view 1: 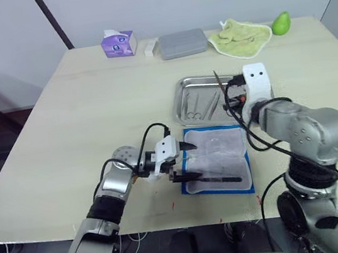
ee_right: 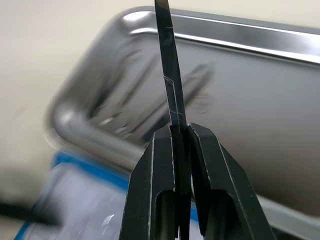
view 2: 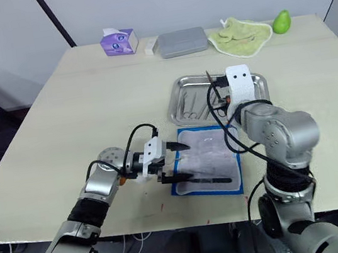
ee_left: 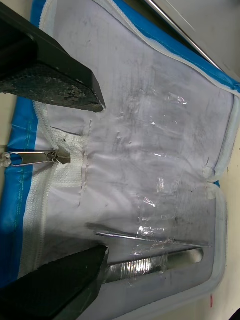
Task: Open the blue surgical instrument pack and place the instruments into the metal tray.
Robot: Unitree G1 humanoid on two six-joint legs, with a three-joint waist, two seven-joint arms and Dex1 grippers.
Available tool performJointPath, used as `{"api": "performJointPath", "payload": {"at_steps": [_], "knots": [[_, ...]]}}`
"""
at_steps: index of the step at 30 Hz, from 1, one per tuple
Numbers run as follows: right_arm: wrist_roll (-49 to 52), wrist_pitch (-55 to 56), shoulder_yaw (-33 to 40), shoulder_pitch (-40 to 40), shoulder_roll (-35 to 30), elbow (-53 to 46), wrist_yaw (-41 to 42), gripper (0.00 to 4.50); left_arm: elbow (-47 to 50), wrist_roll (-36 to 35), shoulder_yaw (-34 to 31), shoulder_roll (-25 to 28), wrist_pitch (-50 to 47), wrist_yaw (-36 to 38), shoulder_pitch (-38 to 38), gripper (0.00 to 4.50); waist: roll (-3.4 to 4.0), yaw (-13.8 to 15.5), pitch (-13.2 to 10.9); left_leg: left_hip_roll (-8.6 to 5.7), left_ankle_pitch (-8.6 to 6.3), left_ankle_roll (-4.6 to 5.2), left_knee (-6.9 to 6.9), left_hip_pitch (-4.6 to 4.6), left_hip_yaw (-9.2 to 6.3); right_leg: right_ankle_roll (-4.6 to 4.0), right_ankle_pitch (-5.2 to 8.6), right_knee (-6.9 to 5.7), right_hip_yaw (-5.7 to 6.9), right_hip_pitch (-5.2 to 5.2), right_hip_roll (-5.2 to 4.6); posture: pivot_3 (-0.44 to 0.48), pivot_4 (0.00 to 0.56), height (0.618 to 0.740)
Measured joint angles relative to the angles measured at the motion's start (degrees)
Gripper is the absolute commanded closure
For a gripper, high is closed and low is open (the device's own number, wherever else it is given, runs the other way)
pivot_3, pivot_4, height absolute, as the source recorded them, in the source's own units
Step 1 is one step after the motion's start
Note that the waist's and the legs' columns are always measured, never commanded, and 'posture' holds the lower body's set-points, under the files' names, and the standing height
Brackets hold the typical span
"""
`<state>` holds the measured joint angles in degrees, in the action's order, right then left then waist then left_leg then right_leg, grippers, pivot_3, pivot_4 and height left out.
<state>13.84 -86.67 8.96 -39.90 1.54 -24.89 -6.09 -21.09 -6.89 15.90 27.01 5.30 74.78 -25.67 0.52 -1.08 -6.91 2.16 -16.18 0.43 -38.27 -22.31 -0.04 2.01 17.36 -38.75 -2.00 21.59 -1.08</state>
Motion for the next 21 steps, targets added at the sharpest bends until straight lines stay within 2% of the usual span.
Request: {"api": "performJointPath", "payload": {"at_steps": [9, 21], "knots": [[-4.9, 9.7, 1.4, -0.3, 5.2, 12.2, -4.4, 4.46, 0.0, 0.0, -0.1, 0.0, 0.0, -0.2, 0.1, 0.00, 0.02, -0.1, 0.0, 0.01, 0.00, 0.00, 0.03, 0.09, 0.13, 0.00, 0.00, -0.04, -0.14, 0.00, 0.00, 0.000, 0.150, 0.740], [-7.2, 16.4, 1.1, -0.4, 5.8, 21.3, -5.6, 4.46, 0.1, 0.0, -0.1, 0.1, -0.3, -0.2, 0.2, 0.00, 0.03, -0.1, 0.0, 0.03, 0.00, 0.00, 0.09, 0.19, 0.27, 0.01, 0.00, -0.04, -0.32, -0.01, 0.02, 0.000, 0.150, 0.740]]}}
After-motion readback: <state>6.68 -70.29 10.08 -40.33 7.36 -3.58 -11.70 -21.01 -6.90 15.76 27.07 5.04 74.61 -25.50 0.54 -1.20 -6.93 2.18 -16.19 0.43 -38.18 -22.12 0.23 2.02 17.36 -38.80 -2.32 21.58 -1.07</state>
